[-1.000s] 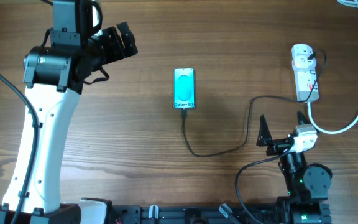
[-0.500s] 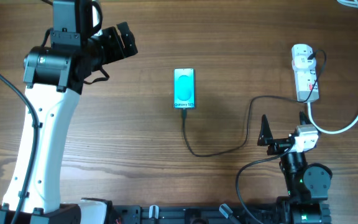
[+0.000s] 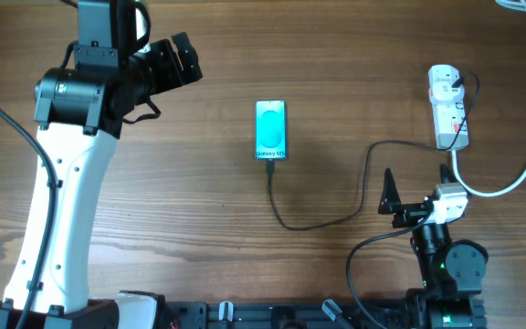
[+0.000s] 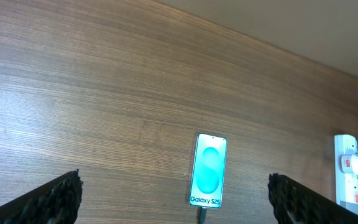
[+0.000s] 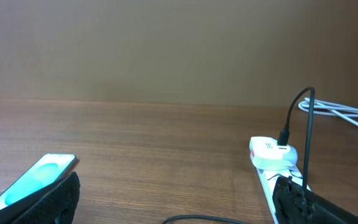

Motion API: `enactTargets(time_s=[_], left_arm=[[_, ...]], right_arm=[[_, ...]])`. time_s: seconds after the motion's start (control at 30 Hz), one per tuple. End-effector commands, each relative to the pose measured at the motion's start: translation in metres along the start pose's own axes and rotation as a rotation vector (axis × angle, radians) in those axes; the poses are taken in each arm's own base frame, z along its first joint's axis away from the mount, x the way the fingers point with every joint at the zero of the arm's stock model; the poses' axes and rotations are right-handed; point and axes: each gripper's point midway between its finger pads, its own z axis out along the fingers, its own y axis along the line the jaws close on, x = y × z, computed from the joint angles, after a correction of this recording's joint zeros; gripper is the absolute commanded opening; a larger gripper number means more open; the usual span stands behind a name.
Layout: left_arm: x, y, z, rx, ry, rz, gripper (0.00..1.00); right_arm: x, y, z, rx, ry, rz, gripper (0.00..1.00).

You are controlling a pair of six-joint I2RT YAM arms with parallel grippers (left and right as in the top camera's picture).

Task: Plug charger to phone and switch on socket

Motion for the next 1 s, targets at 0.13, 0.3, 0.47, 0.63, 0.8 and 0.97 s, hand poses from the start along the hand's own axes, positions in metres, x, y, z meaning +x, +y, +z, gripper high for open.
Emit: enactTargets(time_s=[0.13, 0.3, 0.47, 0.63, 0.8, 0.97], left_arm=[[-0.001, 0.004, 0.002, -0.018, -0.004, 0.007, 1.00], [-0.005, 0.004, -0.014, -0.018, -0.045, 0.008, 1.00], [0.015, 0.022, -0.038, -0.081, -0.041, 0.008, 1.00], [0.081, 0.052, -0.022, -0.117, 0.044, 0.003, 1.00], [0.122, 0.076, -0.037, -0.141, 0.044, 0.002, 1.00], [0.133, 0.054, -0.036, 0.095, -0.182, 0.242, 1.00]], right_arm=[[-0.003, -0.005, -0.001, 0.024, -0.015, -0.010, 1.00], [-0.003, -0.005, -0.001, 0.024, -0.015, -0.010, 1.00], [-0.003, -0.005, -0.001, 0.024, -0.015, -0.010, 1.00], [-0.003, -0.005, -0.001, 0.024, -0.015, -0.010, 1.00], [-0.003, -0.005, -0.001, 0.024, -0.015, -0.010, 1.00], [-0.003, -0.005, -0.001, 0.024, -0.015, -0.010, 1.00]])
